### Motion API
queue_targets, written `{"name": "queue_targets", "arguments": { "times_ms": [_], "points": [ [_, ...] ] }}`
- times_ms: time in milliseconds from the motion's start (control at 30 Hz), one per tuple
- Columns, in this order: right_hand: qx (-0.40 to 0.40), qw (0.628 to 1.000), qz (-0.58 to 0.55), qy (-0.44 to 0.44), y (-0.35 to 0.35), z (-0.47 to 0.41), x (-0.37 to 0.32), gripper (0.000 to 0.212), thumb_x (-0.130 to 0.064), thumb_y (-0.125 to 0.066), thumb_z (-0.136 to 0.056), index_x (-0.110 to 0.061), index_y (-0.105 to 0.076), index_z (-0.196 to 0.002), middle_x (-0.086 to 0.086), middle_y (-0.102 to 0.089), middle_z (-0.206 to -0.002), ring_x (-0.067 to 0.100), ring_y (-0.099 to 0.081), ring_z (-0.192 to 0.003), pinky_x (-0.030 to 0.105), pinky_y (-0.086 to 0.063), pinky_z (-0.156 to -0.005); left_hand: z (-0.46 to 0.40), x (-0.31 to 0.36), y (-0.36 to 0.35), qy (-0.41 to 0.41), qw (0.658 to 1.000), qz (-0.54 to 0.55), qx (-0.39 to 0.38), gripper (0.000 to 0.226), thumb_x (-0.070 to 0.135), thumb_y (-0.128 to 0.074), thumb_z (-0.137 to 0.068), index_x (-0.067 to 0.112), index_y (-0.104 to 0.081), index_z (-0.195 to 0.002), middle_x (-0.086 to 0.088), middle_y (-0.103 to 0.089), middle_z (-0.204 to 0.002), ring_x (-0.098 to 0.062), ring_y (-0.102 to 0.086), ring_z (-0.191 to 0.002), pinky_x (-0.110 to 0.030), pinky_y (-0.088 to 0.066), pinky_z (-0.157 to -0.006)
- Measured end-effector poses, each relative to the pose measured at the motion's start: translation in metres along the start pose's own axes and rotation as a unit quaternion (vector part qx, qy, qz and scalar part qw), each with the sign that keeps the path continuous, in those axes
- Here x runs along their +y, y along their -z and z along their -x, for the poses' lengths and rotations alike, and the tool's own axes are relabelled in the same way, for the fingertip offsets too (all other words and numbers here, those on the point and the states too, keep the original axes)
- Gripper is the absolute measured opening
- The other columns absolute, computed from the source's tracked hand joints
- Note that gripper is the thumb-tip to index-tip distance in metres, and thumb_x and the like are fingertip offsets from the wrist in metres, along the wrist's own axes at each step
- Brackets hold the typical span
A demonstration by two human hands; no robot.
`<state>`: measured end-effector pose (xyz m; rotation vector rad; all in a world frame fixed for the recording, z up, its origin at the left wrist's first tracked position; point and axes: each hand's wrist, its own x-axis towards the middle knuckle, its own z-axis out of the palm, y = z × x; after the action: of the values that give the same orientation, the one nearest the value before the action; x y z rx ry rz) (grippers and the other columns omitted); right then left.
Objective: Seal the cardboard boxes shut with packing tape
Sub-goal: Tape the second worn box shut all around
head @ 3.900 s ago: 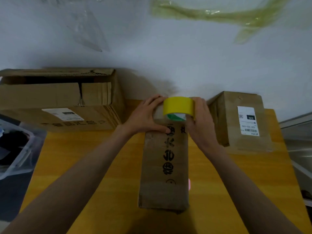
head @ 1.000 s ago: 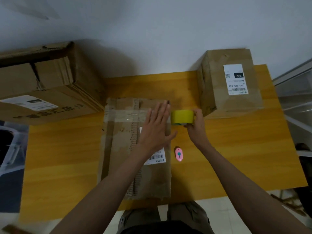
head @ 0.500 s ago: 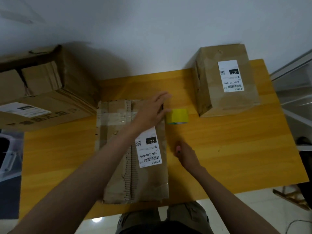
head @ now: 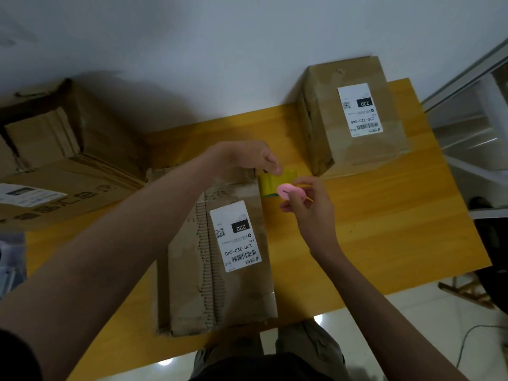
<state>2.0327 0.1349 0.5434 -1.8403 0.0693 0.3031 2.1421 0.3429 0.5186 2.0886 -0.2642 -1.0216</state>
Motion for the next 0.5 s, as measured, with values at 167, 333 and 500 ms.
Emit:
{"name": "queue_targets", "arguments": {
  "times_ms": [167,333,500],
  "points": [
    [0.024,0.994,0.089,0.061,-0.029,-0.013,0.002,0.021,-0.021,-0.062,-0.09,-0.021,-0.071,-0.109,-0.001,-0.07,-0.099,0.021,-0.068,-0.089,0.048,-0.059,-0.075,-0.002,-0.006,-0.002,-0.01,0.999,0.032,0.016,0.013,0.028,-0.067,-0.098,0.026,-0.076,-0.107,0.0,-0.076,-0.111,-0.023,-0.066,-0.112,-0.045,-0.049,-0.106],
    [0.056,0.989,0.117,0.064,-0.05,-0.018,0.005,0.011,-0.015,-0.066,-0.092,-0.013,-0.066,-0.102,0.003,-0.065,-0.098,0.021,-0.063,-0.089,0.045,-0.055,-0.074,0.0,-0.007,-0.002,-0.014,0.996,0.084,0.012,0.017,0.022,-0.066,-0.098,0.016,-0.077,-0.11,-0.005,-0.076,-0.112,-0.027,-0.066,-0.116,-0.048,-0.047,-0.109],
    [0.064,0.983,0.151,0.078,-0.06,-0.02,0.004,0.01,-0.013,-0.067,-0.093,-0.008,-0.063,-0.101,0.003,-0.062,-0.099,0.019,-0.059,-0.089,0.039,-0.051,-0.074,-0.001,-0.008,-0.004,-0.01,0.995,0.103,0.015,0.017,0.019,-0.066,-0.097,0.013,-0.078,-0.106,-0.003,-0.078,-0.108,-0.023,-0.07,-0.108,-0.049,-0.048,-0.107]
  ]
}}
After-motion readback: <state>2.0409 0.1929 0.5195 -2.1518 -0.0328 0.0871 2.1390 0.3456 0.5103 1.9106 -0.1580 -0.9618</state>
